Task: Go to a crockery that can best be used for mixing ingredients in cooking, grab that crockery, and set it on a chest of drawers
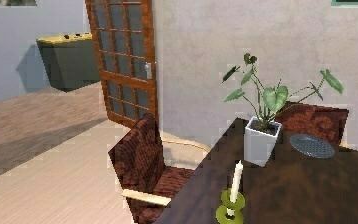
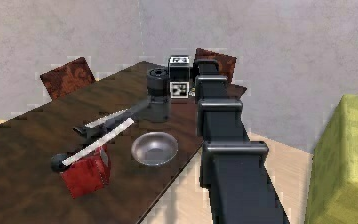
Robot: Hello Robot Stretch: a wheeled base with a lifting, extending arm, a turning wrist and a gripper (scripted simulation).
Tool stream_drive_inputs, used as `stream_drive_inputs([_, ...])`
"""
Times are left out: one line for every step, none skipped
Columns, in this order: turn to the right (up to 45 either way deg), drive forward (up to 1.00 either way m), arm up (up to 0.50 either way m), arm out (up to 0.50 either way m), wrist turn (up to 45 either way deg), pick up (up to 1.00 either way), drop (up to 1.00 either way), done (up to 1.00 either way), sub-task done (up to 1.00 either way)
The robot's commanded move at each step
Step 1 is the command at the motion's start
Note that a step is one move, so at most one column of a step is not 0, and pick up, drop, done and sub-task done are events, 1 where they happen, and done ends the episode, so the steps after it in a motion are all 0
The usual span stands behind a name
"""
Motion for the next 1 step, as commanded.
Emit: stream_drive_inputs([0.0,0.00,0.00,0.00,45.0,0.00,0.00,0.00,0.00])
